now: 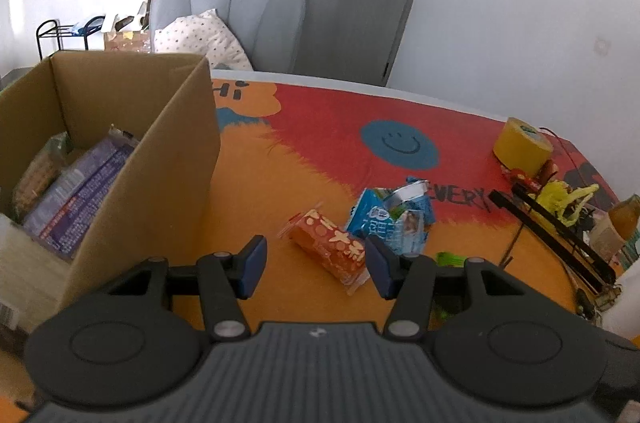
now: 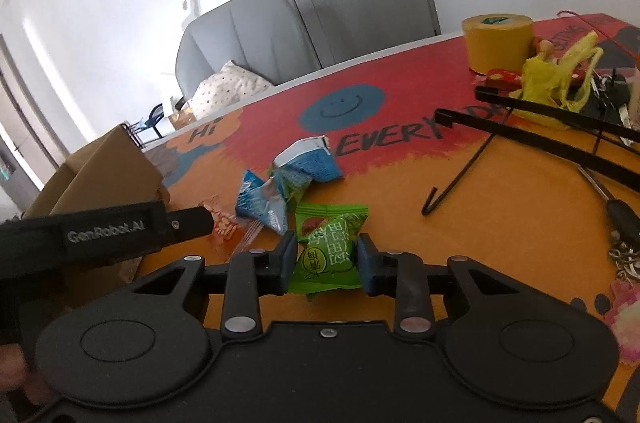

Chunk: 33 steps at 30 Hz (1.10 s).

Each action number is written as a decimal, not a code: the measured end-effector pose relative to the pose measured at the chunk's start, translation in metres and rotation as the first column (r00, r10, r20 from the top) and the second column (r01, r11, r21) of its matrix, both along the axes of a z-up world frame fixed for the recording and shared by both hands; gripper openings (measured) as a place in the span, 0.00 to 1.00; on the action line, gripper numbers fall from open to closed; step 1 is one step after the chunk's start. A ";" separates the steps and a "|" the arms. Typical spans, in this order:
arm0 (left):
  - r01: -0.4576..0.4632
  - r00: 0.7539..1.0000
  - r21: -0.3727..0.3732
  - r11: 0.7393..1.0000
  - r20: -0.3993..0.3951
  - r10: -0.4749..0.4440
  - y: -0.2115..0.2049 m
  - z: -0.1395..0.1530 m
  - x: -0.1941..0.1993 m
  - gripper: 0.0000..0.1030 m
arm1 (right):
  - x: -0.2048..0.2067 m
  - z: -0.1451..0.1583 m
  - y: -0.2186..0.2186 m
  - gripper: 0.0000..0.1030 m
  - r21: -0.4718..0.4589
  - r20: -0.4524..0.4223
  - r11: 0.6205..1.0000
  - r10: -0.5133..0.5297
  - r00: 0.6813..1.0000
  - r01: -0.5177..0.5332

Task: Organize snacks
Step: 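Grasp the green candy pack with the right tool while the left tool grasps the orange wafer pack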

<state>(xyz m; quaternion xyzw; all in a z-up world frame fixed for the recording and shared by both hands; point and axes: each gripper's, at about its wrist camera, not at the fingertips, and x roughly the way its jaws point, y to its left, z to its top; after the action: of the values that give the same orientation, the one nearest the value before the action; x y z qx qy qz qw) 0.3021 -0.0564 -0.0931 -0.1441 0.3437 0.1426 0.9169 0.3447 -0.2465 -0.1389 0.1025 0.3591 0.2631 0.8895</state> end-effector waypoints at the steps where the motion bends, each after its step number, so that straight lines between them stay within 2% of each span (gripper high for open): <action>1: -0.001 1.000 0.005 1.000 0.002 0.001 0.000 -0.002 0.002 0.52 | 0.000 0.000 -0.001 0.29 0.003 -0.002 1.000 -0.004 1.000 0.004; 6: -0.029 0.999 -0.023 0.999 -0.016 0.029 0.004 -0.013 0.010 0.51 | 0.000 0.002 -0.001 0.29 -0.016 0.004 1.000 -0.018 1.000 0.018; 10: -0.021 1.000 -0.019 1.000 0.007 0.021 0.001 -0.017 0.015 0.51 | 0.002 0.002 0.001 0.30 -0.017 0.002 1.000 -0.025 1.000 0.025; 13: -0.020 1.000 -0.051 0.998 0.023 0.021 0.003 -0.015 0.020 0.52 | 0.002 0.002 0.000 0.30 -0.016 0.001 0.999 -0.028 1.000 0.028; 16: -0.031 0.998 -0.029 0.999 0.049 0.032 0.001 -0.013 0.025 0.52 | 0.003 0.001 0.000 0.30 -0.012 0.000 1.000 -0.026 1.000 0.026; 18: -0.042 0.999 -0.016 0.999 0.022 0.042 0.001 -0.017 0.032 0.52 | 0.003 0.001 0.000 0.30 -0.015 0.003 1.000 -0.026 1.000 0.026; 20: -0.055 0.998 -0.036 0.998 -0.009 0.054 0.003 -0.022 0.035 0.51 | 0.003 0.001 0.000 0.30 -0.014 0.002 1.000 -0.026 1.000 0.026; 24: -0.034 0.999 0.027 0.999 -0.009 0.034 -0.005 -0.024 0.031 0.51 | 0.001 0.002 0.002 0.30 -0.033 0.008 0.999 -0.027 1.000 0.028; 25: -0.028 1.000 0.033 0.999 -0.013 0.029 -0.006 -0.024 0.030 0.50 | 0.000 0.003 0.003 0.29 -0.039 0.013 0.999 -0.029 0.999 0.029; 26: -0.022 1.000 0.040 0.999 -0.019 0.022 -0.007 -0.024 0.030 0.43 | 0.000 0.003 0.004 0.29 -0.040 0.012 0.999 -0.031 0.999 0.032; 27: -0.013 1.000 0.052 0.999 -0.027 0.015 -0.008 -0.024 0.029 0.35 | -0.002 0.004 0.004 0.28 -0.038 0.010 0.999 -0.033 0.999 0.033; 28: -0.005 0.999 0.057 0.998 -0.035 0.007 -0.008 -0.023 0.028 0.20 | -0.004 0.005 0.005 0.27 -0.040 0.012 0.999 -0.032 0.999 0.033; 33: 0.033 0.998 0.031 0.999 -0.050 -0.031 -0.002 -0.021 0.022 0.18 | -0.009 0.012 0.006 0.27 -0.046 0.027 0.998 -0.043 0.999 0.044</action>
<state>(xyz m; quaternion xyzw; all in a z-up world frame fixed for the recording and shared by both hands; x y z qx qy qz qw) 0.3240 -0.0582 -0.1145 -0.1206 0.3661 0.1368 0.9125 0.3352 -0.2401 -0.1264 0.0863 0.3511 0.2365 0.9018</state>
